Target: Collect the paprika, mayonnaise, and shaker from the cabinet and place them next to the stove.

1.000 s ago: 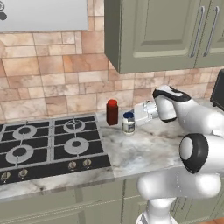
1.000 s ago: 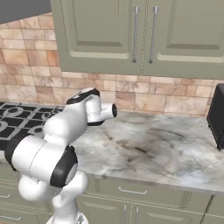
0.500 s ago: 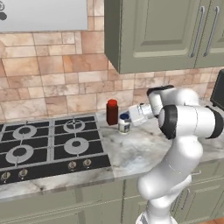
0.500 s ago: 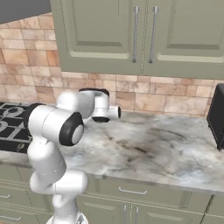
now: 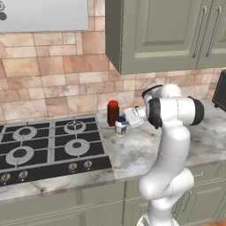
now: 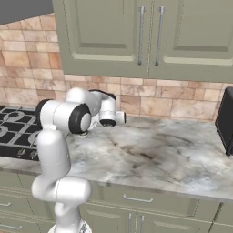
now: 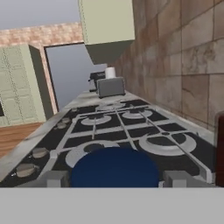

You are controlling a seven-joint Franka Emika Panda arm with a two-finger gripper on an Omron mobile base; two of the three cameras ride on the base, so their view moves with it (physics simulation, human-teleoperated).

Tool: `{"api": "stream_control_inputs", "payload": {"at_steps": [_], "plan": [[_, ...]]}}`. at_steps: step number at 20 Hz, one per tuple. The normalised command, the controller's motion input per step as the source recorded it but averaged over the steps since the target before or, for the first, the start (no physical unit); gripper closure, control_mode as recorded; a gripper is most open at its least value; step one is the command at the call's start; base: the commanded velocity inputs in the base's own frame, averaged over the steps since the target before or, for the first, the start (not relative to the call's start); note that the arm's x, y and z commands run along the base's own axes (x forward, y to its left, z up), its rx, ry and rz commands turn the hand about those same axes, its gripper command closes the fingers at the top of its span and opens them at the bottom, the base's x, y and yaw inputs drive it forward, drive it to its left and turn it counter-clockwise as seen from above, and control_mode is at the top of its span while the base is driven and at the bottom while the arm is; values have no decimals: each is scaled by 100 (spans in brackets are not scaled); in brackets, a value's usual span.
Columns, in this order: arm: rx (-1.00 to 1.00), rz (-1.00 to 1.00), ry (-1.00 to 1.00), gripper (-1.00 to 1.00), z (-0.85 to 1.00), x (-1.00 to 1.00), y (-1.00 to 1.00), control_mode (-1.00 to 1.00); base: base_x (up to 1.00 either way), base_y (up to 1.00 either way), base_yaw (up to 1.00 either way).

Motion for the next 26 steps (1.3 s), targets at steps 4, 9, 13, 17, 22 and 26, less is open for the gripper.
{"api": "stream_control_inputs", "payload": {"at_steps": [4, 9, 13, 17, 22, 26], "plan": [[0, 4, 0, 100, -21, 14, 21, -100, 0, 0, 0], [0, 3, 0, 100, -24, 3, 23, -100, 0, 0, 0], [0, 1, 0, 100, -26, 2, 30, -100, 0, 0, 0], [0, 0, 0, -100, -29, 0, 29, -100, 0, 0, 0], [0, 0, 0, -100, -14, -3, 6, -100, 0, 0, 0], [0, 0, 0, -100, -1, -12, 0, -100, 0, 0, 0]]}}
